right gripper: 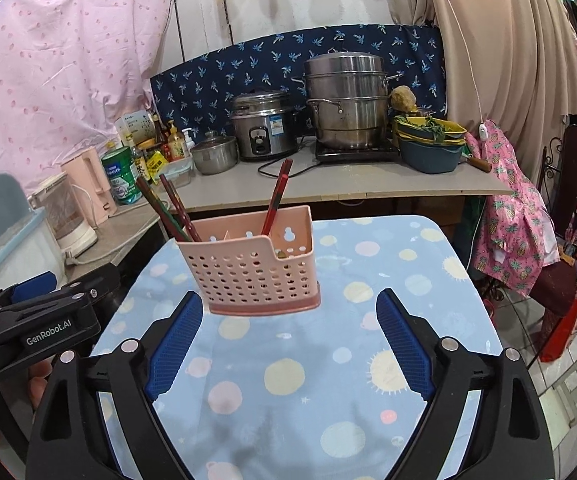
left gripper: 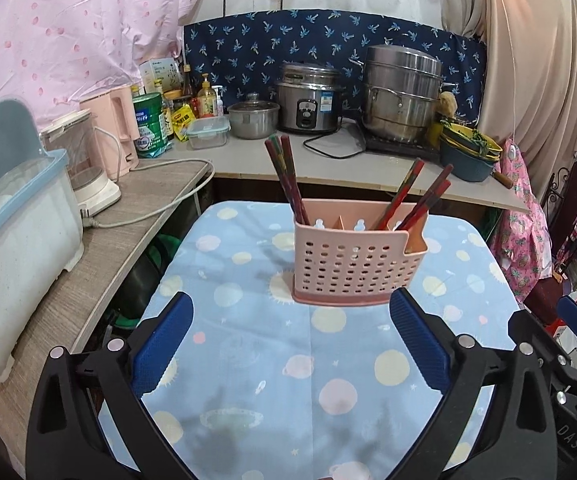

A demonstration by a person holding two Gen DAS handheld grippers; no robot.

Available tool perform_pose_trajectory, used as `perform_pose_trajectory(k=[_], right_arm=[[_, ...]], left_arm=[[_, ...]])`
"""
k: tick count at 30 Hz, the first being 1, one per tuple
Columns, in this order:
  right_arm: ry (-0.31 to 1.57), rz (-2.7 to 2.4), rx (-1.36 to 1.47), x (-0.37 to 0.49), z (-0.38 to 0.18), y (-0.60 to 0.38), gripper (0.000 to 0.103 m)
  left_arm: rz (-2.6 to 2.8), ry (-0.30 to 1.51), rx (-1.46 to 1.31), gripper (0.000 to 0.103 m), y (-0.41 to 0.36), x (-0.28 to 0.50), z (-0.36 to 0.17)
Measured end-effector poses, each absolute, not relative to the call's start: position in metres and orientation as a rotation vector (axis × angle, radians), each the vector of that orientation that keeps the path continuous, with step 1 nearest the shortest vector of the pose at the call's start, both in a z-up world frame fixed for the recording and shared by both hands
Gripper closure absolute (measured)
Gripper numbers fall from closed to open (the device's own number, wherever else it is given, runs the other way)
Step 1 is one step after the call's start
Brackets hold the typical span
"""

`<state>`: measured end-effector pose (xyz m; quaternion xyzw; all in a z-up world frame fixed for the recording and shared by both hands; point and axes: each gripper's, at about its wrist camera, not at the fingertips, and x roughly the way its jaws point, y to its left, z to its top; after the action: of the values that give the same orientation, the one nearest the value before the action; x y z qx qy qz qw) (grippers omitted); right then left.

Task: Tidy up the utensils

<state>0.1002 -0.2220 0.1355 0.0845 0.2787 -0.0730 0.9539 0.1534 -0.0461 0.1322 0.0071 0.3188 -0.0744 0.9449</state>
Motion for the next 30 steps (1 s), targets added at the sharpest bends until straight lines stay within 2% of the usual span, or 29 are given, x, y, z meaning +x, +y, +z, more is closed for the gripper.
perform_pose_trajectory(k=[14,20,30], right_arm=[[0.617,-0.161,0.141,0.083,0.119,-0.213,0.015],[0.631,-0.17,0.131,0.078,0.112,-0.212,0.008],[0.674,-0.178,0.12,0.079,0.099,-0.209,0.007]], left_arm=[[-0.143,0.706,0.026,0.009,-0.046,0.132,0.109],[-0.134,0.726,0.03,0.009,-0.045,0.126,0.101],[-0.121,0.749,0.057,0.008,-0.047,0.122,0.088]])
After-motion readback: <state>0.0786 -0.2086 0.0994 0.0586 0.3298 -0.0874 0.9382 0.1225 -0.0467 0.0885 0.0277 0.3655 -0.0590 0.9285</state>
